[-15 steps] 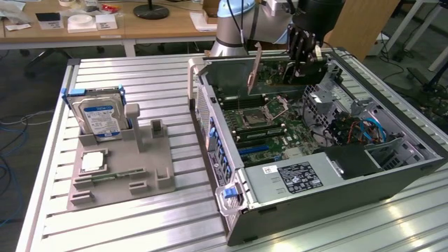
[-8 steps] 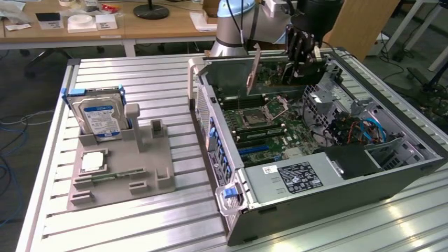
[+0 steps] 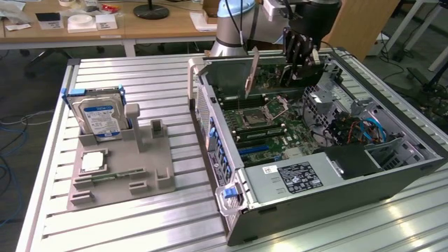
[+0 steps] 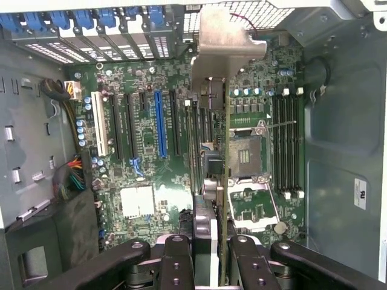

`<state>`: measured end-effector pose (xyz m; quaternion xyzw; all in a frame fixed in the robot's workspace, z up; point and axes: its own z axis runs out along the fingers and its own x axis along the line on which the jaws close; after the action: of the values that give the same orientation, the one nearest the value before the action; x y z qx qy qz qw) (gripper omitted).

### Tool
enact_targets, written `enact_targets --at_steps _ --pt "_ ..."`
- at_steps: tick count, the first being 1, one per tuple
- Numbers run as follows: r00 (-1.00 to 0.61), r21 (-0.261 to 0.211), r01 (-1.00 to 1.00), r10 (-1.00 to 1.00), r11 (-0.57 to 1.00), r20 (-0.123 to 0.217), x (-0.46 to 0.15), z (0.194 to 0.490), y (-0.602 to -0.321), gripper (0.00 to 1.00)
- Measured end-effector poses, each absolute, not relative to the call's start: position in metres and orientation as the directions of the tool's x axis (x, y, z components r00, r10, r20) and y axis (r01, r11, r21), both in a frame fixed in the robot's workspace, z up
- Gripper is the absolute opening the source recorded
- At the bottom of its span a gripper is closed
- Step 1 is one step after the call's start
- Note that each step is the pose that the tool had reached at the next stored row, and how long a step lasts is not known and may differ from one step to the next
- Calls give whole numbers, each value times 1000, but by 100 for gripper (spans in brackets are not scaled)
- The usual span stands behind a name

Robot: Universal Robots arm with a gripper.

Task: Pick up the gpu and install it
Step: 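Insert the gpu into the slot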

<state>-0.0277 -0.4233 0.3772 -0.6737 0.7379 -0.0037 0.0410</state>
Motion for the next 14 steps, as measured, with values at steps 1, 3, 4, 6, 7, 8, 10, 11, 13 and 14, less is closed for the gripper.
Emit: enact_targets --at_steps 1,3,4,6,7,8,10,11,13,14 --pt "-89 -61 -994 -994 92 -56 -28 377 -423 28" --pt "-89 -61 -994 -994 92 -56 -28 377 -423 28" --pt "-89 -61 -994 -995 92 -55 -28 377 -423 28" --pt "-89 -61 -994 -994 92 -56 -28 377 -423 28" --pt "-89 -61 -994 -994 92 -55 -28 377 -423 28" --pt "-89 -61 -994 -994 92 -55 -28 377 -423 28" --pt "-89 -61 -994 -994 92 -55 -28 377 -423 28" --pt "-89 -61 -994 -994 92 -55 -28 377 -423 28" --pt "-89 -61 -994 -994 92 -55 -28 377 -423 28" --pt "-89 -61 -994 -994 92 -55 -28 377 -423 28"
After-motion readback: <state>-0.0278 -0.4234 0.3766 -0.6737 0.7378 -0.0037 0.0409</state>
